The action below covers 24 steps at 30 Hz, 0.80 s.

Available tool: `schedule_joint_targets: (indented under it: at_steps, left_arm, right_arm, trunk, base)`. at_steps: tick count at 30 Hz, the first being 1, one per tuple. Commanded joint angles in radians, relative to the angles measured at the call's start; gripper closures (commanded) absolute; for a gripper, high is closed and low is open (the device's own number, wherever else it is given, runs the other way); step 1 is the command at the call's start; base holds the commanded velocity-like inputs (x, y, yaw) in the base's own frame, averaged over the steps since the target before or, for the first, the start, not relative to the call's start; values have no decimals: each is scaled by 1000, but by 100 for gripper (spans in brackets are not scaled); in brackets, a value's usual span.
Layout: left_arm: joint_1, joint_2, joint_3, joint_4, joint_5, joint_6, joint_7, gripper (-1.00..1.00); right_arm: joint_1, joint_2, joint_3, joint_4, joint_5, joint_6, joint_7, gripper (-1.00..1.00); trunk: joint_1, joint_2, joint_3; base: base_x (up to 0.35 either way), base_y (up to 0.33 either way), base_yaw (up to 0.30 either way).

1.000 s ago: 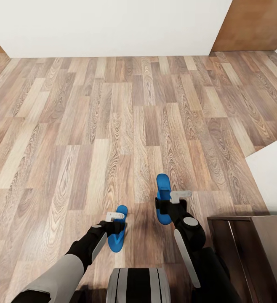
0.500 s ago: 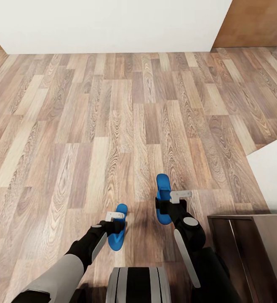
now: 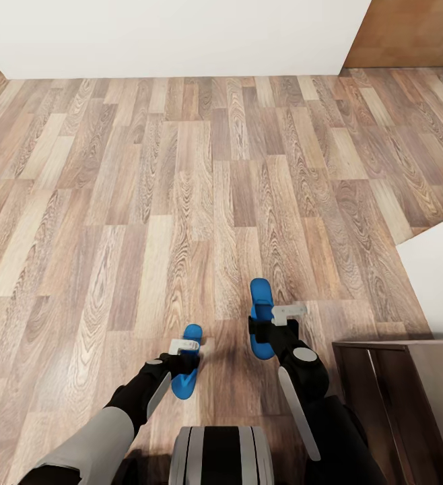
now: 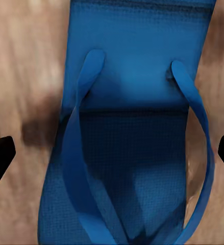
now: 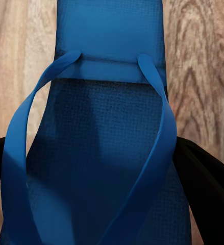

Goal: In the bedroom, move the book from the bed onto either nightstand, and place the two sandals side by side next to the bed.

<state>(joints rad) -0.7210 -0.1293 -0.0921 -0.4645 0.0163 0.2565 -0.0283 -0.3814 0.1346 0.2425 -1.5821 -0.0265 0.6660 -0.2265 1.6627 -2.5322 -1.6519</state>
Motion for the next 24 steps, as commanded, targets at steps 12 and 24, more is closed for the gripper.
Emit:
schedule_joint_targets:
  at_steps: [12,24]
  left_arm:
    - [1,0,-2,-2,1,6,-1,-100]
    - [2,0,-2,-2,1,5,-1,-100]
  right_arm:
    - [-1,0,1,-1,-3,5,-7,100]
    - [-1,0,1,-1,-3,5,-7,100]
  trunk:
    - [0,0,-1]
    - [1,-1,-12]
  base:
    - [0,0,0]
    - [0,0,0]
